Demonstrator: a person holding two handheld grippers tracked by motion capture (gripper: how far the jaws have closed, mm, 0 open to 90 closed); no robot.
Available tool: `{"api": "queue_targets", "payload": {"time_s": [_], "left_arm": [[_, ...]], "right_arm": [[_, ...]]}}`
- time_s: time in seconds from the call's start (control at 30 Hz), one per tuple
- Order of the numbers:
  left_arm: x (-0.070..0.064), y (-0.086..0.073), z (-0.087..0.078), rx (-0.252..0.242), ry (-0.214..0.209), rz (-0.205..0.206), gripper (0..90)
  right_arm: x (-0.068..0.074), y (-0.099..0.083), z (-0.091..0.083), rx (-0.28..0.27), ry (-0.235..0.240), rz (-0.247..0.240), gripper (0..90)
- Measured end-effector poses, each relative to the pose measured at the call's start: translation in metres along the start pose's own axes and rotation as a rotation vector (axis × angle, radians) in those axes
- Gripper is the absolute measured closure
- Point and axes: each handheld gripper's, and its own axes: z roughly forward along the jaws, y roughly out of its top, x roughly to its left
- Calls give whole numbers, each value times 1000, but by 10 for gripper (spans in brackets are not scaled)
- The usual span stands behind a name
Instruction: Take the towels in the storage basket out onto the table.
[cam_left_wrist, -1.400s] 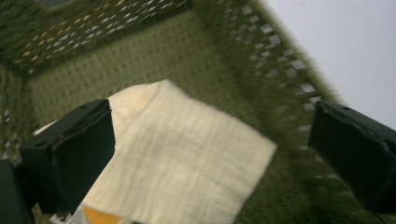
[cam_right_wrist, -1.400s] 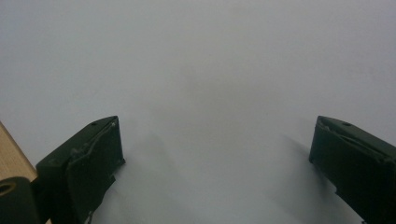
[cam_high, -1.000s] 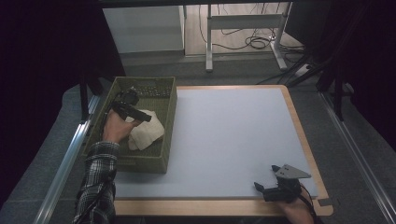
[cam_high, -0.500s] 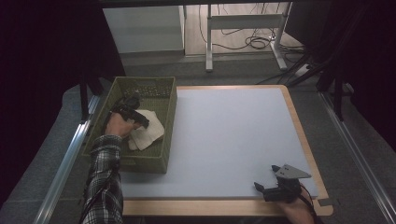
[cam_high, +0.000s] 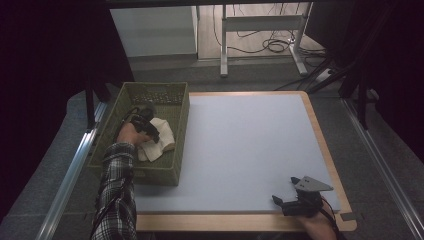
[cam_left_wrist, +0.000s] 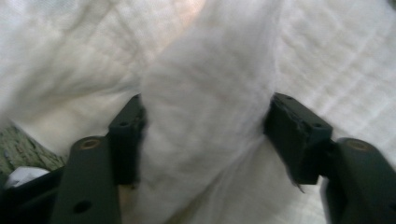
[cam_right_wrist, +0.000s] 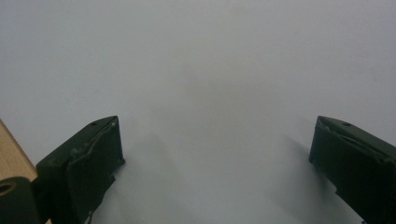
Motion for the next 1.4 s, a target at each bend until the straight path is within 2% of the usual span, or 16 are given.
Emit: {"api": "queue_targets", "payload": {"time_s": [0.03, 0.07, 0.17, 0.23, 0.4, 0.47, 0.7, 0.97, 1.07, 1.13, 1.23, 1.27, 1.4], "left_arm": [[0, -1, -2, 2, 3, 13, 496], [0, -1, -3, 5, -13, 15, 633], [-1, -1, -4, 6, -11, 35, 747], [-2, -1, -5, 4, -6, 40, 770], [0, -4, -16, -43, 7, 31, 782], [2, -6, -25, -69, -2, 24, 783], [3, -17, -60, -158, 10, 31, 779], [2, -30, -93, -234, -1, 35, 778], [1, -33, -100, -248, 5, 41, 776], [0, -37, -111, -276, 11, 45, 774], [-1, -41, -119, -295, 13, 51, 773], [-2, -44, -127, -318, 14, 49, 772], [-3, -50, -140, -343, 26, 59, 771]], "right_arm": [[0, 0, 0, 0, 0, 0, 25], [0, 0, 0, 1, -2, -1, 25], [0, 0, 0, 1, -1, 0, 25], [0, 0, 0, 1, -1, 0, 26], [0, 0, 0, 1, -1, 0, 25], [0, 0, 0, 1, -1, 0, 25], [0, 0, 0, 1, -1, -1, 25], [0, 0, 0, 1, -2, -1, 25], [0, 0, 0, 1, 0, -1, 25], [0, 0, 0, 1, 0, -1, 25], [0, 0, 0, 1, 0, -1, 25], [0, 0, 0, 1, 0, -1, 25], [0, 0, 0, 0, 0, 0, 25]]}}
